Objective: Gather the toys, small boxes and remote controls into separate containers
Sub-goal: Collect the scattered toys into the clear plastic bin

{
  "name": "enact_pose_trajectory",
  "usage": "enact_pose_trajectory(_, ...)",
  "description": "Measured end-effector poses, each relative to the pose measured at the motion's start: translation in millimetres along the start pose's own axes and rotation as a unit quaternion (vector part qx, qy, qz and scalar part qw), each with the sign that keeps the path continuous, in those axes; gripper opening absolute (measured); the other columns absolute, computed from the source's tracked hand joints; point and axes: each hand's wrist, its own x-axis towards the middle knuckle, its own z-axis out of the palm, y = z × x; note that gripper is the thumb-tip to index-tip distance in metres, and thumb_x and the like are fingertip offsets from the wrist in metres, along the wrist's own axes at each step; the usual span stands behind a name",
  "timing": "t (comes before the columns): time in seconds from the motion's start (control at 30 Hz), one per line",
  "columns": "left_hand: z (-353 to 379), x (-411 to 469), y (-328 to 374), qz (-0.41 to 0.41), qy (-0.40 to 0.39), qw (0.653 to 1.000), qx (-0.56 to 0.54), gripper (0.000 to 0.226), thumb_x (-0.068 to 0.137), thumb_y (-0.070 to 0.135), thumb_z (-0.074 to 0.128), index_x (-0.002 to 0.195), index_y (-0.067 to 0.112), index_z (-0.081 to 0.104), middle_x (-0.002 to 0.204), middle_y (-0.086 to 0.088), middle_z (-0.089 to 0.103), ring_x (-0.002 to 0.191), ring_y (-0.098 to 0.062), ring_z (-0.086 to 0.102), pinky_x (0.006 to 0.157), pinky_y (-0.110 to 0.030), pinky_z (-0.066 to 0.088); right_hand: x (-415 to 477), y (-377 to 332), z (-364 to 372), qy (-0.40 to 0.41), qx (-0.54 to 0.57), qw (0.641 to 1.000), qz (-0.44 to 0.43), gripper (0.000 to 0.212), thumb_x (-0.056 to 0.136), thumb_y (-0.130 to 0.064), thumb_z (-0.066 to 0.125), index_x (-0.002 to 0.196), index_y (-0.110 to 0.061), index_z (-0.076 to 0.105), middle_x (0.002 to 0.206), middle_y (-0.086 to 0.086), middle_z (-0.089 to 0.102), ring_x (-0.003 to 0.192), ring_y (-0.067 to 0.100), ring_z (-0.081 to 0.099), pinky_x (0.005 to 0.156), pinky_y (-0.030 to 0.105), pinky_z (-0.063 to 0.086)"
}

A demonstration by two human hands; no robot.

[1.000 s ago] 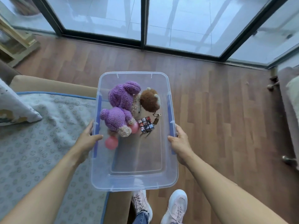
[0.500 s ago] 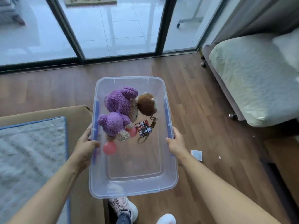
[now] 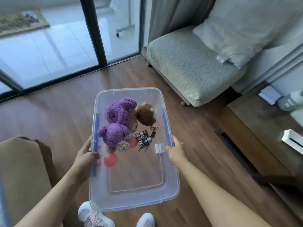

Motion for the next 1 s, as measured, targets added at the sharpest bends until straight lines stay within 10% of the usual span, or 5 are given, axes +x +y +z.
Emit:
enact_pose_trajectory(0.2,77,-34,26,0.004,-0.041,0.998,0.040,0.081,0.074,-0.028,0.031,0.116,0.037,0.056,0.074,0.006,0.068,0.056,-0.014,0.060,0.044,-0.018,0.049,-10,1,-78,0.032,0.030,0.999,0.014,0.055,0.097,-0.004,0.044,0.148,-0.019,0.032,0.145,0.002,0.044,0.131,0.021,0.044,0.103,0.032,0.038)
enact_pose_trajectory(0.43,140,-49,45,0.004,-0.102,0.991,0.092,0.081,0.076,-0.027,0.030,0.124,0.035,0.051,0.083,0.000,0.063,0.045,-0.009,0.061,0.042,-0.020,0.049,-19,20,-131,0.085,0.071,0.993,0.036,0.055,0.098,-0.006,0.042,0.149,-0.021,0.030,0.148,-0.001,0.040,0.136,0.021,0.039,0.111,0.039,0.036)
enact_pose_trajectory(0.57,171,-44,39,-0.014,-0.149,0.981,0.123,0.079,0.077,-0.026,0.030,0.128,0.030,0.050,0.066,0.010,0.069,0.045,-0.010,0.063,0.042,-0.022,0.051,-32,51,-148,0.124,0.116,0.984,0.060,0.051,0.097,-0.003,0.041,0.145,-0.020,0.037,0.123,-0.005,0.051,0.109,0.012,0.049,0.095,0.029,0.042)
enact_pose_trajectory(1.0,266,-23,-58,-0.062,-0.310,0.897,0.311,0.077,0.079,-0.024,0.032,0.133,0.028,0.050,0.091,0.004,0.062,0.050,-0.008,0.063,0.048,-0.018,0.049,-94,209,-144,0.262,0.285,0.899,0.204,0.055,0.091,-0.001,0.042,0.140,-0.025,0.043,0.123,0.002,0.060,0.094,0.016,0.058,0.074,0.023,0.044)
